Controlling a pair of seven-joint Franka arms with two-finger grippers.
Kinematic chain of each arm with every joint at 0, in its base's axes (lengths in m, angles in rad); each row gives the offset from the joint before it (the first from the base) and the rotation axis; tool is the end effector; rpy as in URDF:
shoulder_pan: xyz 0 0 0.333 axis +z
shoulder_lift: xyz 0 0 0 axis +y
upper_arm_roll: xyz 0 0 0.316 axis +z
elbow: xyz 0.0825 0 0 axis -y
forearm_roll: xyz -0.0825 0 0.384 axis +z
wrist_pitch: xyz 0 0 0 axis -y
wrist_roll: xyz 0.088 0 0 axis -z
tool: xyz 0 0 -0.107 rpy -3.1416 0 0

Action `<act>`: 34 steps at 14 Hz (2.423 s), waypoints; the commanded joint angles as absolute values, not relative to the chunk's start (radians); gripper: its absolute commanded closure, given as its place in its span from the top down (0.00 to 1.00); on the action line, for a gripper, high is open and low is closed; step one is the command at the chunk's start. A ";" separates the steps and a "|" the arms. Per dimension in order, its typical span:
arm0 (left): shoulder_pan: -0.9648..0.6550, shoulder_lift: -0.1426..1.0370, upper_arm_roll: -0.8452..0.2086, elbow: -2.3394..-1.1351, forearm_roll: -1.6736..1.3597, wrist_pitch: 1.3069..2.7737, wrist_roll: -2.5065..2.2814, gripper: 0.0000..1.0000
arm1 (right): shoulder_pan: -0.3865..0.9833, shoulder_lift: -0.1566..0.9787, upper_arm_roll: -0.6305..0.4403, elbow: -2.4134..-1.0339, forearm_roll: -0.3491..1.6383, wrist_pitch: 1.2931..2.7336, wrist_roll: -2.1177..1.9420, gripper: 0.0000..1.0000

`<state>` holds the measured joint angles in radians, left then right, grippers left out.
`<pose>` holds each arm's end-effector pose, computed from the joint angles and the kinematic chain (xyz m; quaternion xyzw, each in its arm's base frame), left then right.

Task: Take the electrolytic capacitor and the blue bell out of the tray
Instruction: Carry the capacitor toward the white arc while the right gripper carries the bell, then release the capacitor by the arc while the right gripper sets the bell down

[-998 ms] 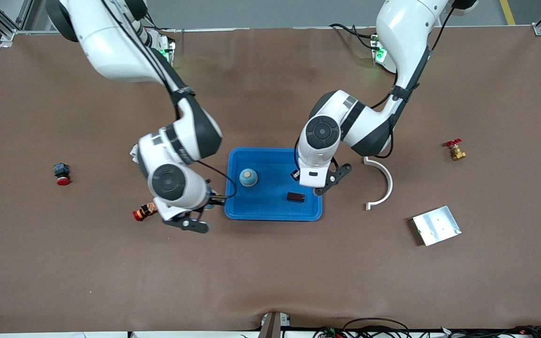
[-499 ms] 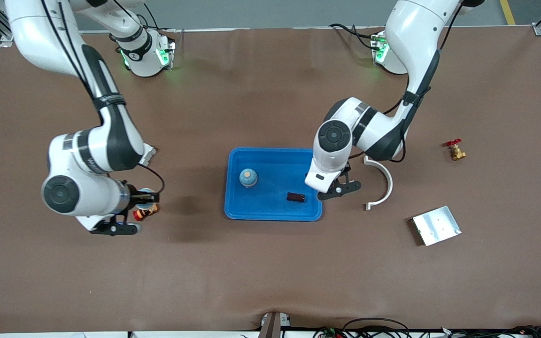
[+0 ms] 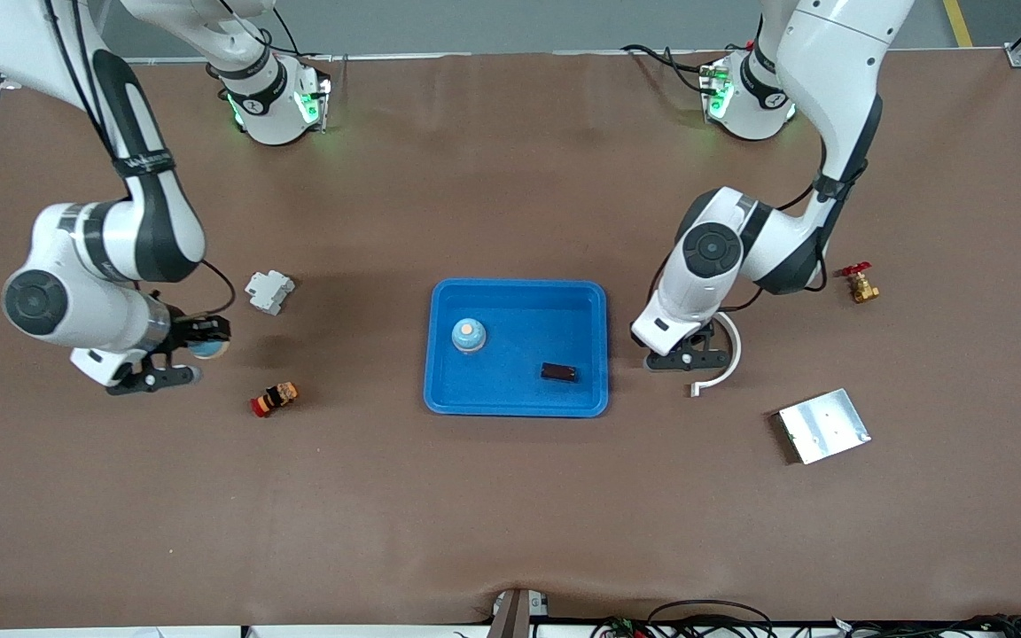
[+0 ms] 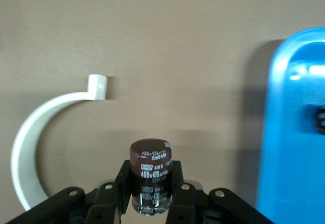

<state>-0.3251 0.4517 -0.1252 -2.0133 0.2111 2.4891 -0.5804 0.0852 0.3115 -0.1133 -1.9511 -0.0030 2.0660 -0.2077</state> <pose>0.5476 -0.2637 0.2307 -0.9991 0.0113 -0.0323 0.0255 0.5890 -0.0145 0.3061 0.9909 0.0911 -0.0987 0.0072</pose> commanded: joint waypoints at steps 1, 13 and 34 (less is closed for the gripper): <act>-0.276 0.416 -0.133 -2.106 0.250 2.580 -0.520 0.00 | 0.064 0.268 -0.149 -2.022 -0.031 2.100 -0.285 0.00; -0.227 0.468 -0.133 -2.175 0.252 2.665 -0.437 0.00 | -0.031 0.285 -0.198 -2.229 -0.035 2.306 -0.477 0.00; -0.210 0.428 -0.158 -2.056 0.164 2.530 -0.506 1.00 | 0.004 0.371 -0.216 -1.995 0.065 1.991 -0.421 1.00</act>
<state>-0.2147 0.4504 -0.1408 -2.1021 0.2064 2.6111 -0.4954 -0.0431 0.3809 -0.2221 -2.1138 0.0020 2.1482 -0.4631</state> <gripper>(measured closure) 0.000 0.000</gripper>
